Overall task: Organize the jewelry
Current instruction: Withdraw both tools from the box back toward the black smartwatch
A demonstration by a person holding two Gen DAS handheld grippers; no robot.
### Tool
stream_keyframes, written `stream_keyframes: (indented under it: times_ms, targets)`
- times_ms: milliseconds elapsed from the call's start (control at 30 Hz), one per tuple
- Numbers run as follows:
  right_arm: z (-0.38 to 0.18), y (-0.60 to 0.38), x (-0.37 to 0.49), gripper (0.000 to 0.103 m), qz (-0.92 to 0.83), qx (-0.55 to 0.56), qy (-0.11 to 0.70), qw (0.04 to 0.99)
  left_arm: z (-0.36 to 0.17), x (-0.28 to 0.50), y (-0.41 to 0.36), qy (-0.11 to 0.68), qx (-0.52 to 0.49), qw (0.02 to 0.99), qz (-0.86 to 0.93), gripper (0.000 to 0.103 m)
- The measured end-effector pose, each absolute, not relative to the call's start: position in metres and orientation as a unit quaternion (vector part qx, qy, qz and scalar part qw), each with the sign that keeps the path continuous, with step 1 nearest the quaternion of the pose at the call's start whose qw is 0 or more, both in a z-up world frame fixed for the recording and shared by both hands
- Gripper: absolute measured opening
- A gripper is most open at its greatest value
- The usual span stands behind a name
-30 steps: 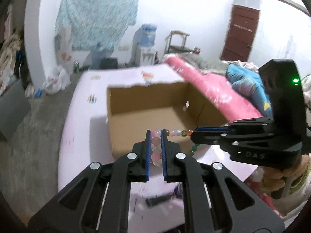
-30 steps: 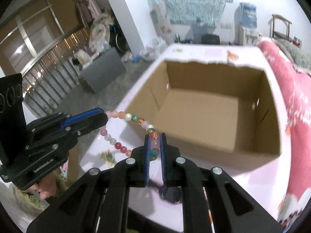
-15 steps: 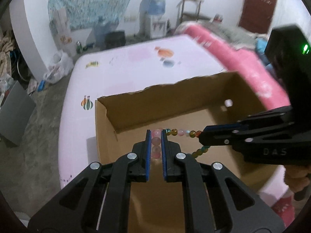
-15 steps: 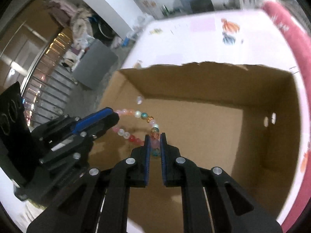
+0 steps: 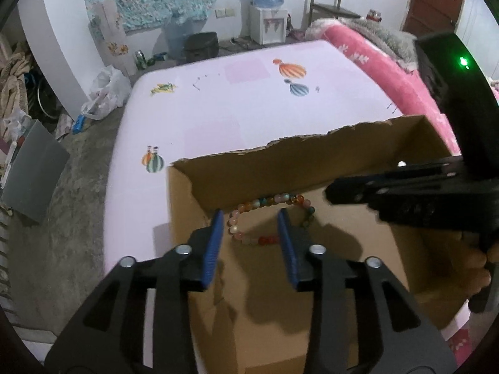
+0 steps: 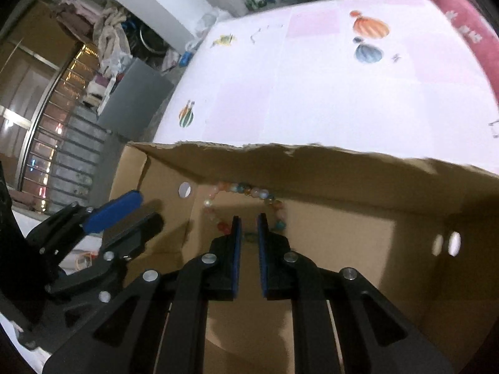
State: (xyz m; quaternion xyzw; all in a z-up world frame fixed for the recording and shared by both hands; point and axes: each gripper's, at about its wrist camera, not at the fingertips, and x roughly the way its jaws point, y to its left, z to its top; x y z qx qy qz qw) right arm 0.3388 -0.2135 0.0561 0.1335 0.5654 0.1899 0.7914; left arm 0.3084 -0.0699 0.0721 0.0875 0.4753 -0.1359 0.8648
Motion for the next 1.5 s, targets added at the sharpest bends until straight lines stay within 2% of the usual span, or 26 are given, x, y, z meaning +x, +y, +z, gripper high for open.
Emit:
stream_keyframes:
  times_ms: [100,133,167,200,233,267,300,333,433,533,733,800,900,1100,1500]
  targets:
    - [0.091,-0.226,0.308,0.013,0.184,0.118,0.52,0.826,0.093,0.283,-0.055,0.45,0.077,0.879,-0.136,0.057]
    - [0.109,-0.234,0.289,0.021,0.178,0.109,0.495,0.843,0.104,0.268,-0.047,0.436,0.071,0.886,-0.137,0.06]
    - [0.123,-0.239,0.271,0.028,0.172,0.101,0.474,0.858,0.112,0.256,-0.04,0.427,0.068,0.891,-0.137,0.068]
    - [0.138,-0.246,0.25,0.042,0.166,0.095,0.448,0.873,0.121,0.236,-0.031,0.412,0.063,0.898,-0.138,0.074]
    - [0.149,-0.251,0.235,0.052,0.161,0.092,0.429,0.884,0.127,0.223,-0.024,0.403,0.06,0.903,-0.14,0.076]
    - [0.159,-0.256,0.216,0.056,0.154,0.086,0.408,0.896,0.131,0.208,-0.016,0.393,0.056,0.907,-0.141,0.082]
    - [0.168,-0.261,0.19,0.063,0.144,0.077,0.388,0.907,0.134,0.194,-0.009,0.386,0.052,0.91,-0.141,0.086]
    - [0.172,-0.265,0.171,0.072,0.135,0.072,0.376,0.914,0.135,0.176,-0.001,0.379,0.047,0.914,-0.139,0.086]
    - [0.169,-0.274,0.117,0.087,0.115,0.061,0.354,0.926,0.117,0.135,0.017,0.39,0.03,0.911,-0.13,0.09]
    - [0.14,-0.27,0.077,0.094,0.08,0.038,0.375,0.923,0.077,0.108,0.028,0.426,0.019,0.897,-0.116,0.09]
    - [0.055,-0.258,0.036,0.096,0.009,0.021,0.455,0.89,-0.018,0.094,0.043,0.513,-0.025,0.856,-0.066,0.09]
    - [0.034,-0.257,0.031,0.096,0.001,0.027,0.474,0.88,-0.034,0.093,0.044,0.526,-0.034,0.848,-0.063,0.09]
    - [0.009,-0.26,0.028,0.096,-0.019,0.026,0.496,0.868,-0.042,0.089,0.033,0.507,0.024,0.86,-0.047,0.092]
    - [-0.019,-0.271,0.029,0.096,-0.032,0.032,0.516,0.855,-0.045,0.085,0.032,0.485,0.023,0.873,-0.051,0.095]
    - [-0.022,-0.269,0.028,0.096,0.008,-0.027,0.523,0.852,-0.044,0.073,0.033,0.47,0.026,0.881,-0.05,0.095]
